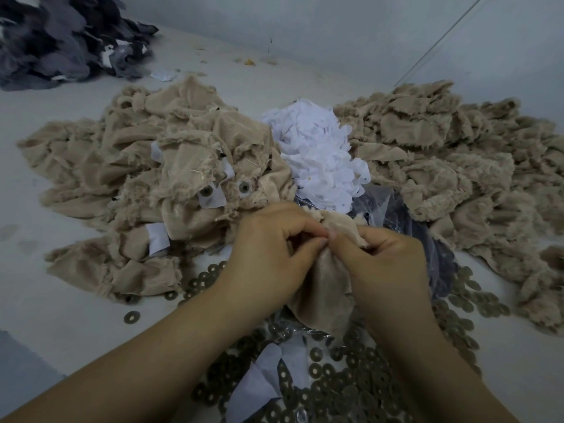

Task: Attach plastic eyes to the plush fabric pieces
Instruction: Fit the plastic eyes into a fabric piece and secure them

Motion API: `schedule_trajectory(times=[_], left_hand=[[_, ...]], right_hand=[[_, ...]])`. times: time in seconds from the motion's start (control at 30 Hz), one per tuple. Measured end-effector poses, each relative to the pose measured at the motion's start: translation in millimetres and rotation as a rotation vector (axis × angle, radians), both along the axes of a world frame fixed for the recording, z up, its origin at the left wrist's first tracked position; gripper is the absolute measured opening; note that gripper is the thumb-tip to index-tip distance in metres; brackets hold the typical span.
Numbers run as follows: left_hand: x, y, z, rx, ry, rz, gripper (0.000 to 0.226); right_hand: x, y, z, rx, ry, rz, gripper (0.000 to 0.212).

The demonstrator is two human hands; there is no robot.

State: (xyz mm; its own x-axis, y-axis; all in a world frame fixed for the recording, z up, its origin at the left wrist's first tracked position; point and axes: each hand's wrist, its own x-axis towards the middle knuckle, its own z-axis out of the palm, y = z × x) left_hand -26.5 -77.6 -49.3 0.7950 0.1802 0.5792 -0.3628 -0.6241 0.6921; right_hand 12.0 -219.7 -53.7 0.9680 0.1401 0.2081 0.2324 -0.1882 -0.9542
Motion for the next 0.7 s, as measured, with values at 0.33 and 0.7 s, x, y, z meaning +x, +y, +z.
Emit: schedule_trajectory(times=[0.33, 0.7], left_hand=[[-1.4, 4.0, -3.1, -0.639, 0.269, -0.115, 0.014], [0.4, 1.3, -3.7, -0.63, 0.233, -0.126, 0.016]], right_hand=[[1.2, 4.2, 6.3, 0.404, 0.539, 0.218, 0.023], [-5.1, 8.5, 14.9, 0.584, 0.844, 0.431, 0.05]])
